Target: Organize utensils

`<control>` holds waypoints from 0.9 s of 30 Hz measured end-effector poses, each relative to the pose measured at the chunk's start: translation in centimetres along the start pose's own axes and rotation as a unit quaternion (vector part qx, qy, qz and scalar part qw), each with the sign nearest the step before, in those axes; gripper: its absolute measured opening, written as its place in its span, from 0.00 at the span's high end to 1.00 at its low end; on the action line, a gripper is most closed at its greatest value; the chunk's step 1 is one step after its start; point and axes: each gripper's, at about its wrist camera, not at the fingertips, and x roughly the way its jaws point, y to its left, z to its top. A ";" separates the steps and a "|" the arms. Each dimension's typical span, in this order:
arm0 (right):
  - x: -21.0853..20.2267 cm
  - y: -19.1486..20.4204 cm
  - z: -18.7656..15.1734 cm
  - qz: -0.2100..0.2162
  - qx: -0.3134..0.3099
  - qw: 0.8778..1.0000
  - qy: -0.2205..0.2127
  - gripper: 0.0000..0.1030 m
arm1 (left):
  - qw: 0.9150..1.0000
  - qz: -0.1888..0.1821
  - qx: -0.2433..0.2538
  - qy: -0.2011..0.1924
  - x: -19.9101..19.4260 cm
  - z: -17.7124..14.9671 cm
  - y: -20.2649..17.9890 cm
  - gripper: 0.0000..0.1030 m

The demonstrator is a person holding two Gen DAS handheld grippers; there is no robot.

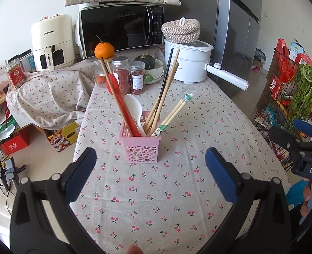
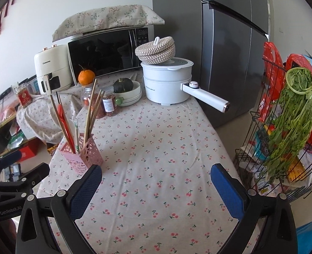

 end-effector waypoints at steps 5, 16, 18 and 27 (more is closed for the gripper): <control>0.7 -0.2 -0.1 -0.002 0.005 1.000 0.010 0.00 | 1.000 -0.002 0.000 0.005 0.2 -0.1 -0.3 0.01; 1.2 0.2 -0.2 -0.004 0.001 1.000 0.015 0.00 | 1.000 -0.002 0.000 0.005 0.2 -0.3 -0.3 0.01; 1.2 0.2 -0.3 -0.007 0.001 1.000 0.014 0.00 | 1.000 -0.005 -0.001 0.004 0.2 -0.3 -0.3 0.01; 1.3 -0.1 -0.4 -0.013 0.005 1.000 0.014 0.00 | 1.000 -0.004 -0.004 -0.007 -0.3 -0.3 -0.4 0.01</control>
